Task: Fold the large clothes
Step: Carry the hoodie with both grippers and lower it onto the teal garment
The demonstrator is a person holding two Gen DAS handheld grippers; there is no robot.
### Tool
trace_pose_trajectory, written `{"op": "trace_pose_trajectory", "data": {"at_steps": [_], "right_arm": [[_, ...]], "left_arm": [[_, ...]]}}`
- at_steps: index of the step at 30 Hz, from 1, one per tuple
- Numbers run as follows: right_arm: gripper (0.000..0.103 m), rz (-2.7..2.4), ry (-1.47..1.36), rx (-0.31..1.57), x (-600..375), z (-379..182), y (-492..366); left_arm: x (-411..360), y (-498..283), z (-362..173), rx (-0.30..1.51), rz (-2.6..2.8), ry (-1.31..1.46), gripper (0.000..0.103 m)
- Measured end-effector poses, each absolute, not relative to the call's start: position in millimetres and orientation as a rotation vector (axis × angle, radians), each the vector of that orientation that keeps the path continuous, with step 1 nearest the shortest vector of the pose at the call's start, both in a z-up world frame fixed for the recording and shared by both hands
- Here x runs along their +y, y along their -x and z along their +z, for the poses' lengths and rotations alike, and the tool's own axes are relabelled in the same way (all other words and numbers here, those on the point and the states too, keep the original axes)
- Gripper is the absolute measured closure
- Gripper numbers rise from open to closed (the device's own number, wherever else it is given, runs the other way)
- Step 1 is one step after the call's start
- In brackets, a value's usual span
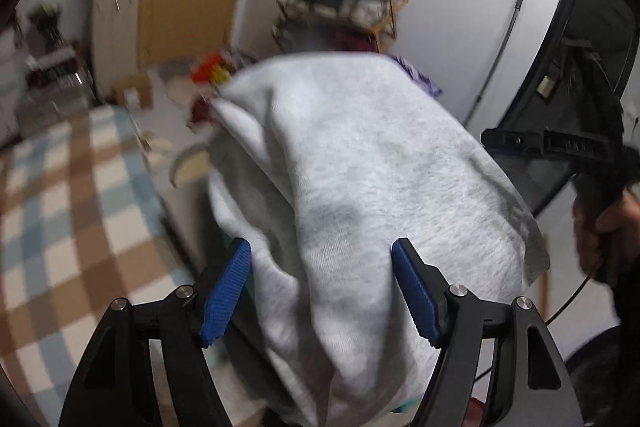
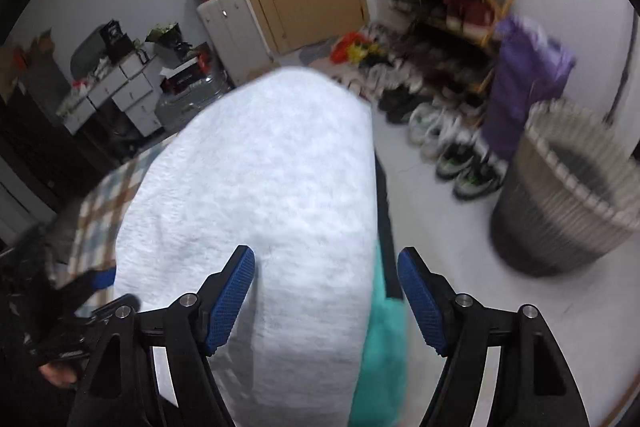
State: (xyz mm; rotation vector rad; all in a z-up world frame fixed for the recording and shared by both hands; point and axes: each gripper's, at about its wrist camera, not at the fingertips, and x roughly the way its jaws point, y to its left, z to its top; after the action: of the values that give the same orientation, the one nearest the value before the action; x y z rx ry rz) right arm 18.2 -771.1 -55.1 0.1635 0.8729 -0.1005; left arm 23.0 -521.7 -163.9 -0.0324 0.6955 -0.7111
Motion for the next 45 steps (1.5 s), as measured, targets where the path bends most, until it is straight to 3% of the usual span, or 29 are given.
{"op": "trace_pose_trajectory", "data": {"at_steps": [2, 6, 9, 11, 23, 26, 31, 36, 41, 45], "right_arm": [[0.044, -0.086, -0.106, 0.819, -755.5, -34.8, -18.6], [0.044, -0.083, 0.014, 0.775, -716.5, -20.8, -48.0], [0.046, -0.132, 0.098, 0.842, -712.5, -59.7, -78.4], [0.058, -0.175, 0.098, 0.958, -719.0, -94.4, -94.1], [0.057, -0.196, 0.091, 1.027, -725.8, -115.7, -98.2], [0.06, -0.195, 0.106, 1.077, -717.6, -93.5, -105.4], [0.063, -0.119, 0.117, 0.98, -686.3, -51.7, -125.8], [0.066, -0.236, 0.3, 1.229, -657.8, -113.6, -179.4], [0.066, -0.267, 0.376, 1.216, -647.3, -137.1, -185.8], [0.066, -0.219, 0.348, 1.176, -649.1, -111.2, -168.7]], "left_arm": [[-528.3, -1.0, -155.2, 0.571, -0.681, -0.068, 0.034], [-547.0, 4.2, -165.9, 0.537, -0.746, -0.12, 0.034], [-564.0, -0.3, -171.9, 0.6, -0.784, -0.131, 0.034], [-560.6, -24.8, -197.4, 0.624, -0.766, -0.167, 0.034], [-535.2, -0.4, -190.7, 0.587, -0.771, -0.162, 0.033], [-527.5, -3.7, -190.8, 0.611, -0.78, -0.158, 0.033], [-519.3, -0.2, -190.9, 0.609, -0.791, -0.173, 0.033], [-521.6, 3.9, -189.2, 0.609, -0.783, -0.171, 0.032], [-517.1, -4.5, -189.9, 0.636, -0.798, -0.115, 0.032], [-520.9, -2.6, -186.5, 0.651, -0.816, -0.143, 0.031]]}}
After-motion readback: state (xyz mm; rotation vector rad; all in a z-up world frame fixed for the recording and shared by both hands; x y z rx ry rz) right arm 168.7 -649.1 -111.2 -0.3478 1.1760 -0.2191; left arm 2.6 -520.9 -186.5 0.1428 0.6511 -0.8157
